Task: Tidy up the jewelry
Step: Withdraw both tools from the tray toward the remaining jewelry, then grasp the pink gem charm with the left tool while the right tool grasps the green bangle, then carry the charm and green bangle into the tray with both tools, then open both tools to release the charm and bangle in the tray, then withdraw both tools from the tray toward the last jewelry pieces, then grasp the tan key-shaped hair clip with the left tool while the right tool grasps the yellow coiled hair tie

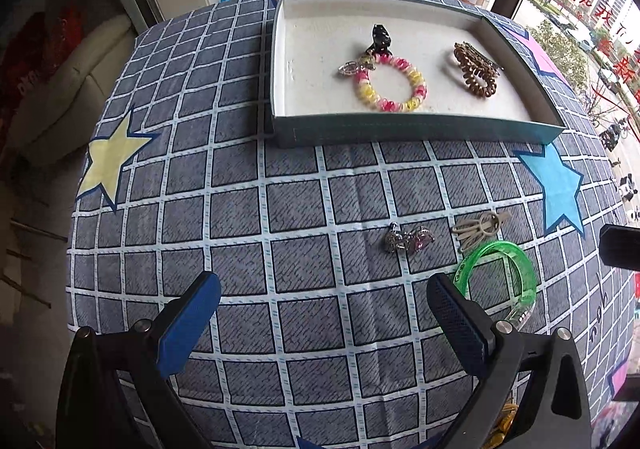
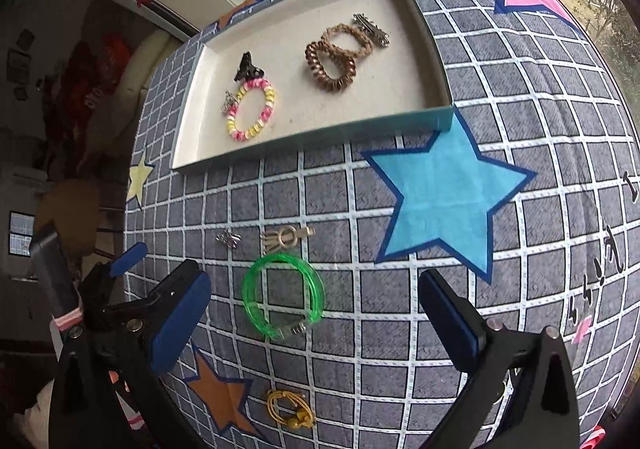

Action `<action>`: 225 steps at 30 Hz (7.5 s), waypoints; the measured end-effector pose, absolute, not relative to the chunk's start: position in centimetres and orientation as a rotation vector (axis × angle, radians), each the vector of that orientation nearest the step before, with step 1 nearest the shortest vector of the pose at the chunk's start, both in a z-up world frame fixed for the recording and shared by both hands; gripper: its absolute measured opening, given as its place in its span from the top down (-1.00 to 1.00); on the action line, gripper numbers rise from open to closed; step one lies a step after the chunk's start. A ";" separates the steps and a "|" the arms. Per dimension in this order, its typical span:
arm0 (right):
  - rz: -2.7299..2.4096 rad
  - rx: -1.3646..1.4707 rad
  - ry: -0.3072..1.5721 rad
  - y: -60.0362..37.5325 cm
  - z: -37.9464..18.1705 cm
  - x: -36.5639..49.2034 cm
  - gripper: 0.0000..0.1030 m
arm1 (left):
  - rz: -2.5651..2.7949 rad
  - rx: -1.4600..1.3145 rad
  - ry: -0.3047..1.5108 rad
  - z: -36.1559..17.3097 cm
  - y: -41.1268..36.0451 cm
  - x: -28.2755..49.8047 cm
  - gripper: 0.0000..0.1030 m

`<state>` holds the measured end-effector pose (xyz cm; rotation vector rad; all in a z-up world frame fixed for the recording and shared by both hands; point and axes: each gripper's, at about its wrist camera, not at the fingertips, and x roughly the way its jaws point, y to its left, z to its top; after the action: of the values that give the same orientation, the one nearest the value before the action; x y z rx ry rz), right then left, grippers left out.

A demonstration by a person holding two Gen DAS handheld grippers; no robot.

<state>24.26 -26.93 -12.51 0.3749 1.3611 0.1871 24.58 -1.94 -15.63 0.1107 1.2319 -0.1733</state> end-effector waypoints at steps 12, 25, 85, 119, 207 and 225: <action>0.119 0.243 1.428 -25.4 -15.0 22.4 -0.99 | -0.198 0.127 1.260 -17.7 -2.8 24.8 -1.00; 0.117 0.154 1.435 -24.0 -16.1 22.7 -0.90 | -0.195 0.135 1.256 -18.9 -3.6 27.1 -1.00; 0.168 0.227 1.258 -28.9 -8.6 28.9 0.86 | -0.315 -0.046 1.103 -8.8 -5.1 31.7 0.51; 0.124 0.251 1.314 -30.6 -14.3 44.1 0.86 | -0.194 0.059 1.179 -15.6 -9.6 40.1 0.51; 0.216 0.228 1.382 -25.6 -12.7 16.3 -0.99 | -0.381 0.185 1.212 -15.6 -7.7 24.6 -1.00; 0.036 0.128 1.458 -22.4 -17.7 11.0 -0.58 | -0.442 0.254 1.194 -17.2 -11.4 25.9 -0.92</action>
<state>10.96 -22.44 -17.69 0.1276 1.4583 0.0357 25.94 -11.36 -17.16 0.2535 1.1936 -0.4418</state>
